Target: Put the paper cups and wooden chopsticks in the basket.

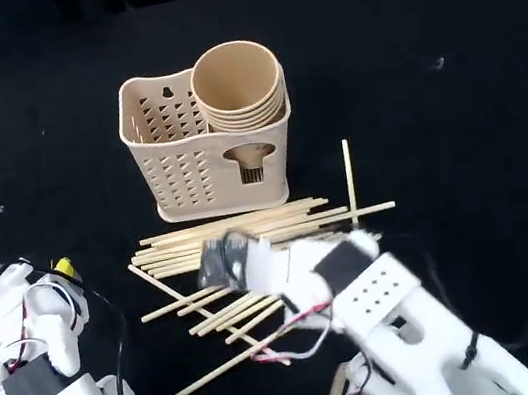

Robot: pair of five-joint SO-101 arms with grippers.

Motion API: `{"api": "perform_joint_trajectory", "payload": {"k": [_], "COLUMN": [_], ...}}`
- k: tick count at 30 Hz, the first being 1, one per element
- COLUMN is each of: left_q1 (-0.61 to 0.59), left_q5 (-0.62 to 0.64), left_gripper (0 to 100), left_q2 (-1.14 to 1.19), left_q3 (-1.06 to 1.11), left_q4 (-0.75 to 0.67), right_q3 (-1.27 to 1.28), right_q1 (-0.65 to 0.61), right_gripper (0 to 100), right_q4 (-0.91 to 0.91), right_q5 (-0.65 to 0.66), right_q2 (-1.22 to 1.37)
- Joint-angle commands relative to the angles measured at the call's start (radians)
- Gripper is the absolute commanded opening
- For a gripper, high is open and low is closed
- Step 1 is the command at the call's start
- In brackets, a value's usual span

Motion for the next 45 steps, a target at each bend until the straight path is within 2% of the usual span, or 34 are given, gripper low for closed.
{"api": "perform_joint_trajectory", "payload": {"k": [1, 5, 12, 19, 31, 36, 40, 45], "left_q1": [0.015, 0.018, 0.018, 0.016, 0.016, 0.016, 0.016, 0.016], "left_q5": [0.008, 0.008, 0.008, 0.008, 0.008, 0.008, 0.008, 0.008], "left_gripper": [22, 22, 22, 22, 22, 22, 22, 22], "left_q2": [-0.002, -0.002, -0.002, -0.002, -0.002, -0.002, -0.002, -0.002], "left_q3": [-0.013, -0.007, -0.007, -0.007, -0.007, -0.007, -0.007, -0.007], "left_q4": [-0.02, -0.02, -0.02, -0.02, -0.02, -0.02, -0.02, -0.02], "right_q3": [0.101, 0.142, 0.18, 0.183, 0.157, -0.101, -0.398, -0.756], "right_q1": [-0.021, -0.021, -0.021, -0.018, -0.017, -0.017, -0.017, -0.018], "right_gripper": [22.4, 22.4, 21.1, 0.8, 1.1, 1.1, 1.1, 1.1], "right_q4": [-0.129, -0.138, -0.175, -0.173, -0.155, 0.14, 0.367, 0.483], "right_q5": [0.074, 0.115, 0.115, 0.112, 0.109, 0.104, 0.02, -0.1], "right_q2": [-0.031, -0.031, -0.031, -0.038, -0.039, -0.041, -0.041, -0.041]}}
